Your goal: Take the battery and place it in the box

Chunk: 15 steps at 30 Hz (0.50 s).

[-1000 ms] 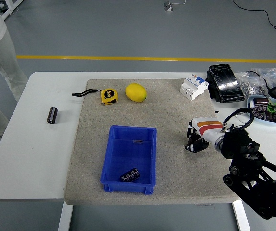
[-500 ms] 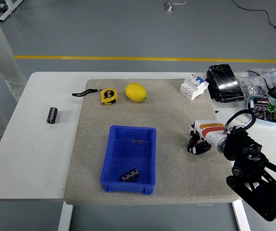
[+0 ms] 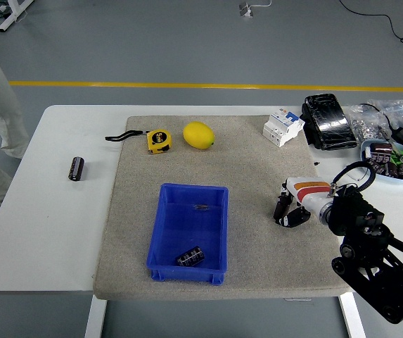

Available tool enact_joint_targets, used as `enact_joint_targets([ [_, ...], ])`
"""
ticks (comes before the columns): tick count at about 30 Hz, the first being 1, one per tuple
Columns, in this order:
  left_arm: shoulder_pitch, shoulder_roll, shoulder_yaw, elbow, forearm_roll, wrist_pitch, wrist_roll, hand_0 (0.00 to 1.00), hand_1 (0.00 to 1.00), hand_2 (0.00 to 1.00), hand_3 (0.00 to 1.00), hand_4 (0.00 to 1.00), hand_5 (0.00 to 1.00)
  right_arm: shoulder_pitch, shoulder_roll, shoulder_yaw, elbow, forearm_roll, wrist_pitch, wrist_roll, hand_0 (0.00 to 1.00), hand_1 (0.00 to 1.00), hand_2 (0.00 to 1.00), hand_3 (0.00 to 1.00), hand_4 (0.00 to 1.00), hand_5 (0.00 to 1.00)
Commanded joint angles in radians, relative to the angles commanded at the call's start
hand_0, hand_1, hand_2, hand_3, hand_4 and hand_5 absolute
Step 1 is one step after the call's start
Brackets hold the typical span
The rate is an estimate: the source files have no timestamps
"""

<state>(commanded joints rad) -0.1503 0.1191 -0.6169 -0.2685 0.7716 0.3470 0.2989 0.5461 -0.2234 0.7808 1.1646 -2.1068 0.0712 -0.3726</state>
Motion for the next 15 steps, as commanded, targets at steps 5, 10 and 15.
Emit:
enact_joint_targets([
  [5, 0.001, 0.001, -0.002, -0.001, 0.006, -0.003, 0.002, 0.598, 0.523, 0.548, 0.648, 0.642, 0.738, -0.001, 0.001, 0.000, 0.001, 0.005, -0.002, -0.003, 0.326, 0.409, 0.470, 0.465, 0.898, 0.235],
  [10, 0.002, 0.001, -0.006, -0.001, 0.013, -0.005, 0.006, 0.596, 0.524, 0.548, 0.648, 0.643, 0.738, -0.002, 0.001, -0.004, 0.001, 0.011, -0.002, -0.004, 0.285, 0.399, 0.458, 0.460, 0.884, 0.232],
  [15, 0.004, 0.000, -0.015, 0.000, 0.027, -0.008, 0.009, 0.596, 0.524, 0.549, 0.648, 0.643, 0.738, -0.003, 0.003, -0.007, 0.002, 0.017, -0.005, -0.005, 0.279, 0.395, 0.455, 0.458, 0.882, 0.241],
])
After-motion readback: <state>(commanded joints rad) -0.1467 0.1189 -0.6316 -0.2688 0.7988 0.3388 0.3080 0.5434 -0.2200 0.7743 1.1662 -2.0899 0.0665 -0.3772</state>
